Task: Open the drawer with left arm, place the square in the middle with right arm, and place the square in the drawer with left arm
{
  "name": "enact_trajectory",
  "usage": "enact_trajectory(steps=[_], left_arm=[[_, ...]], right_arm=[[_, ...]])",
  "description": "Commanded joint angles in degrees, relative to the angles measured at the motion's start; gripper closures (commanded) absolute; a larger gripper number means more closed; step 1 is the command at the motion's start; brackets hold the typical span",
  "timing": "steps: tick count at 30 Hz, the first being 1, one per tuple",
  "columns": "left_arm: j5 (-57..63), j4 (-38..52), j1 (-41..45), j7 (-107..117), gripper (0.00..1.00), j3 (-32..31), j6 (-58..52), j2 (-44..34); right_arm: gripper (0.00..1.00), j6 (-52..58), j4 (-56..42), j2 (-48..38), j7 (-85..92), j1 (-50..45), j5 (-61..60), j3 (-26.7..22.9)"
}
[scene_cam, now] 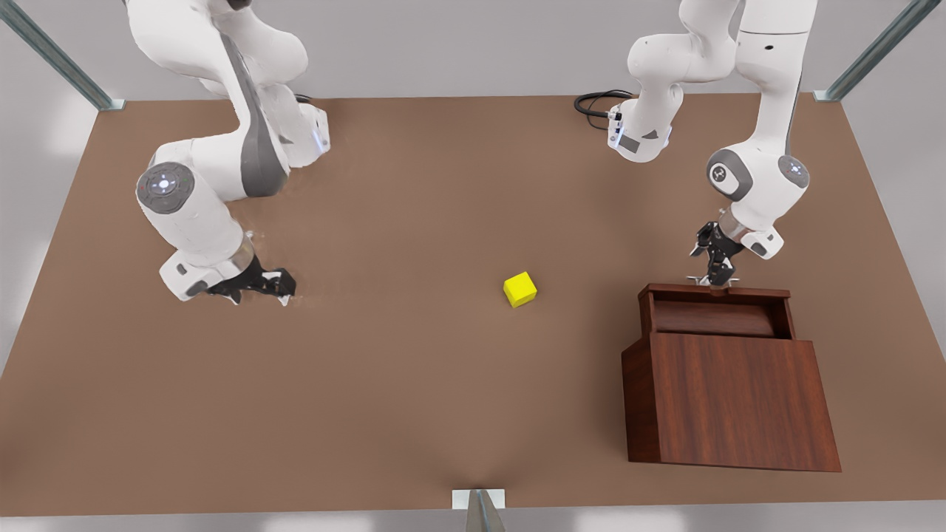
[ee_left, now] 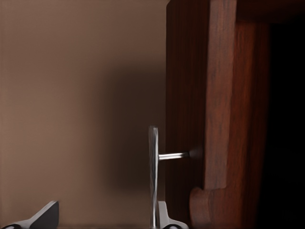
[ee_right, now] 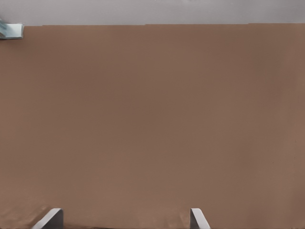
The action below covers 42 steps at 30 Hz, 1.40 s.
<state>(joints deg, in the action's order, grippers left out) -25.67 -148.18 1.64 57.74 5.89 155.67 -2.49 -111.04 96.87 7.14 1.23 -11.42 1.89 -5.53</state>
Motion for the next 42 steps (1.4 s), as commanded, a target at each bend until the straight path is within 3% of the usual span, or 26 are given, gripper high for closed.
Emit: enact_trajectory(steps=[1, 4, 9, 13, 17, 18, 20, 22, 24, 27, 29, 33, 37, 42], left_arm=[[0.09, 0.0, -0.06, 0.0, 0.0, 0.0, -0.02, -0.14], [0.18, -0.09, -0.06, -0.09, 0.0, 0.27, -0.02, -0.23], [0.45, -0.09, -0.06, -0.79, 0.0, 1.76, -0.54, -0.58], [0.53, -0.17, -0.06, -0.88, 0.0, 3.08, -3.27, -1.99], [0.62, -1.67, -0.06, -0.97, 0.0, 3.34, -4.06, -3.05], [0.62, -1.76, -0.06, -0.97, 0.0, 3.34, -4.32, -3.92], [0.62, -1.41, -0.06, -0.88, 0.0, 7.55, -13.0, -12.95], [1.06, 6.41, 0.03, -0.79, 0.0, 6.95, -20.14, -16.58], [3.87, 17.83, 0.82, -5.09, 0.0, 2.38, -26.55, -11.06], [14.49, 43.21, 2.4, -9.48, 0.0, -7.72, -35.86, 8.1], [17.67, 55.8, 9.25, -17.57, 0.0, -8.08, -41.85, 17.34], [21.45, 61.96, 20.77, -42.43, 0.0, -8.08, -45.1, 24.64], [21.45, 63.19, 21.82, -49.03, 0.0, -13.0, -44.67, 27.45], [22.07, 66.62, 26.13, -67.58, 0.0, -13.97, -41.59, 34.39]], right_arm=[[0.0, 0.12, 0.24, -0.46, 3.77, 1.82, -0.13, 0.08], [0.0, 6.54, 0.69, -2.84, 6.15, 4.91, -0.66, -6.51], [0.0, 5.57, -0.63, -1.26, 7.12, 6.41, -3.47, -6.16], [0.0, 9.43, -8.89, -0.29, 5.89, 7.02, -6.01, -6.33], [0.0, 11.54, -10.74, 0.5, 6.24, 6.41, -5.93, -6.07], [0.0, 11.54, -11.09, 0.5, 6.24, 6.41, -5.49, -6.07], [0.0, 11.37, -11.18, 0.5, 6.16, 6.5, -5.49, -6.07], [0.0, 11.1, -11.27, 0.5, 6.16, 6.85, -5.49, -6.16], [0.0, 11.19, -11.53, 0.59, 6.16, 6.93, -5.49, -6.16], [0.0, 11.46, -11.53, 0.5, 6.33, 6.93, -5.58, -6.16], [0.0, 11.54, -11.53, 0.59, 6.33, 6.58, -5.67, -6.16], [0.0, 11.37, -11.62, 0.42, 6.33, 7.2, -6.28, -6.33], [0.0, 11.54, -12.24, 0.59, 6.24, 7.2, -6.37, -6.42], [0.0, 11.63, -12.32, 0.33, 6.33, 7.37, -6.28, -6.77]])
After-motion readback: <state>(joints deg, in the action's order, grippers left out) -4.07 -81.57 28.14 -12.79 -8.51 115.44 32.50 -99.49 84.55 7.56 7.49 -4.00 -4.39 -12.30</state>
